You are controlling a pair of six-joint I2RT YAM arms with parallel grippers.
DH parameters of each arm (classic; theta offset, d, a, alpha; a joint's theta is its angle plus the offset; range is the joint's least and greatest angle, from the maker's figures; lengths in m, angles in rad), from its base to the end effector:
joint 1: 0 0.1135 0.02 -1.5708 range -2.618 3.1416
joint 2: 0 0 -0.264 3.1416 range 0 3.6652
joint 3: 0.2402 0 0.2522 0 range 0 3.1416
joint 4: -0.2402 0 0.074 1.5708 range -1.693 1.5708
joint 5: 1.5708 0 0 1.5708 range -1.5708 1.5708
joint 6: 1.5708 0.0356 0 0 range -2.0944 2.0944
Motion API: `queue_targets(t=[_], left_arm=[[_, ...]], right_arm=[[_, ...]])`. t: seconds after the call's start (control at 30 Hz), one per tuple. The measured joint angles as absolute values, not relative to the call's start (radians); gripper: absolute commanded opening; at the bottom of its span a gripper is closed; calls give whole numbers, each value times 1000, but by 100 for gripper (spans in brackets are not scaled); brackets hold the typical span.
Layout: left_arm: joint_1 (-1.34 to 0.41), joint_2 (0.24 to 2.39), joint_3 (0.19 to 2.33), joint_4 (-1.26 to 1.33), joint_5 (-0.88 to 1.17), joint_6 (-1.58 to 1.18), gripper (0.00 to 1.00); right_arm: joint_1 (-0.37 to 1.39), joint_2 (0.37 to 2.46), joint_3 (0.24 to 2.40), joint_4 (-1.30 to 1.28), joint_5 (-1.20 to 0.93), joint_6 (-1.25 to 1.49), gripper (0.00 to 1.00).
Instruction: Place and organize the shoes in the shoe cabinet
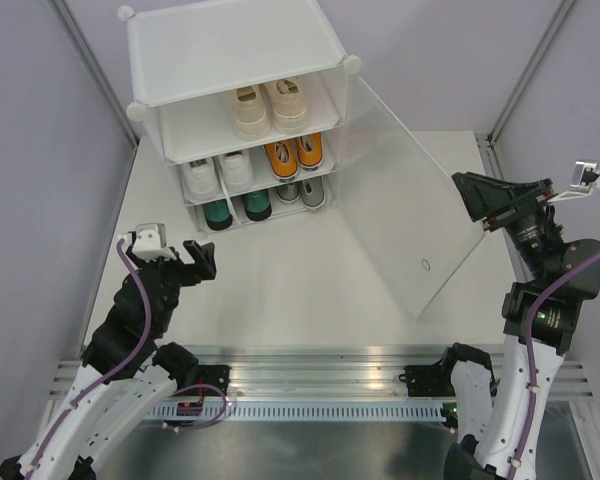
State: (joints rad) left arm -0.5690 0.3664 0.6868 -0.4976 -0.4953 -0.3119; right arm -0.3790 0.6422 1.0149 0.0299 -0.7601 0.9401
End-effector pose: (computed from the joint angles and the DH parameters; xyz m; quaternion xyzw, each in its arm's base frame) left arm 0.0856 -0.0347 0.3236 -0.0607 0.7575 -0.0952 0.6430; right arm 0.1082 -0.0167 0.4558 0.0692 0.5943 0.4111 0.6878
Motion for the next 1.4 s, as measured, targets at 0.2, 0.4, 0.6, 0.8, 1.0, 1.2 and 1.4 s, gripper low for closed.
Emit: queue_targets(t=[0.2, 0.4, 0.6, 0.8, 1.0, 1.2, 1.4], left_arm=[[-569, 361, 687, -498, -500, -312, 96], [-569, 340, 687, -498, -528, -312, 96], [-567, 340, 687, -498, -549, -311, 96], [-559, 339, 687, -498, -561, -311, 96], [-556, 333, 687, -498, -575, -311, 96], [-545, 333, 687, -498, -575, -311, 96], [-544, 332, 687, -498, -575, -311, 96]], right_arm=[[-260, 640, 962, 122, -797, 1046, 59], [-118, 664, 925, 203, -808, 1097, 85], [-46, 793, 1003, 139, -819, 1070, 98], [36, 889, 1018, 176, -784, 1104, 98], [233, 965, 1075, 179, -675, 1046, 98], [376, 1019, 1227, 52, -594, 979, 98], [405, 1037, 1248, 80, -579, 981, 98]])
